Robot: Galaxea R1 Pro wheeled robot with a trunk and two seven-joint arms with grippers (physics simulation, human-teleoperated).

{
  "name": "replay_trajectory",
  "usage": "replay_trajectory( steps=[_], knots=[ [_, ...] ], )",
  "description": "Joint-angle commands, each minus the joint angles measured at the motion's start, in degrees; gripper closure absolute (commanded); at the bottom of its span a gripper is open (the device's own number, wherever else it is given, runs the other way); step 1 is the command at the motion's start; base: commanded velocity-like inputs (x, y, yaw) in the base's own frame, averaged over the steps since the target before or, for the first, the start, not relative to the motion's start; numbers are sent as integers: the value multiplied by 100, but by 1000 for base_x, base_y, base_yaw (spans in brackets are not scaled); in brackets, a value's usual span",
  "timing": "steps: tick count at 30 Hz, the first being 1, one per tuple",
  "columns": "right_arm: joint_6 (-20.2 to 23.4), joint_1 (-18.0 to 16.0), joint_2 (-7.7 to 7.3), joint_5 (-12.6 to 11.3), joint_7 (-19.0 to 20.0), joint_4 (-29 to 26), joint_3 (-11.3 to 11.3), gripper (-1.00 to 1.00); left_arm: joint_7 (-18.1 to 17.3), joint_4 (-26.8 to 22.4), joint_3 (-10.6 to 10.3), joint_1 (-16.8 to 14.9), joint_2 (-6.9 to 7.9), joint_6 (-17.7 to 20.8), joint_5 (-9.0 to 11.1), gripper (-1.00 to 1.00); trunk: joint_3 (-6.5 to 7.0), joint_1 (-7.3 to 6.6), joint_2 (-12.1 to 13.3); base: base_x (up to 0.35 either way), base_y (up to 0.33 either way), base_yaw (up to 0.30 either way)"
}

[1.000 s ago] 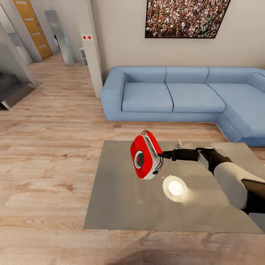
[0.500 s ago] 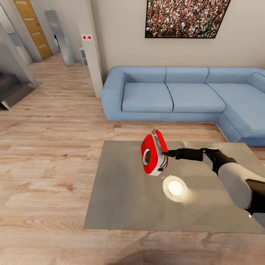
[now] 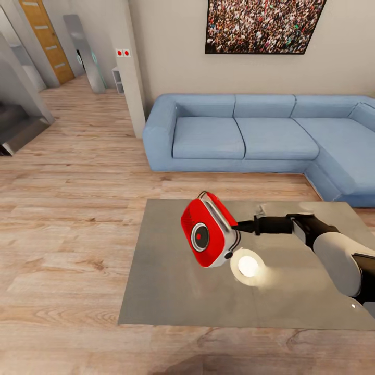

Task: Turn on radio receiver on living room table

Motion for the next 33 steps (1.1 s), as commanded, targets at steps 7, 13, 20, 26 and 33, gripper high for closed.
replay_trajectory(
  steps=[7, 13, 20, 26, 33],
  knots=[
    [-10, -1, 6, 661, 132, -9, -96, 100, 51, -156, 45, 0, 24, -36, 17, -100, 0, 0, 0, 0, 0, 0],
    [-30, 0, 30, 745, 310, 1, -97, 100, 13, -207, 32, 0, 4, -47, 7, -100, 0, 0, 0, 0, 0, 0],
    [-301, 1, 49, 755, 389, 148, -93, 100, -130, -507, -252, 0, -26, -2, 4, -100, 0, 0, 0, 0, 0, 0],
    [-429, 1, 51, 745, 375, 205, -97, 100, -124, -793, -725, 0, -14, 25, 10, 100, 0, 0, 0, 0, 0, 0],
    [-441, 1, 51, 738, 368, 225, -97, 100, -134, -1366, -620, 0, -112, 369, 59, 100, 0, 0, 0, 0, 0, 0]
  ],
)
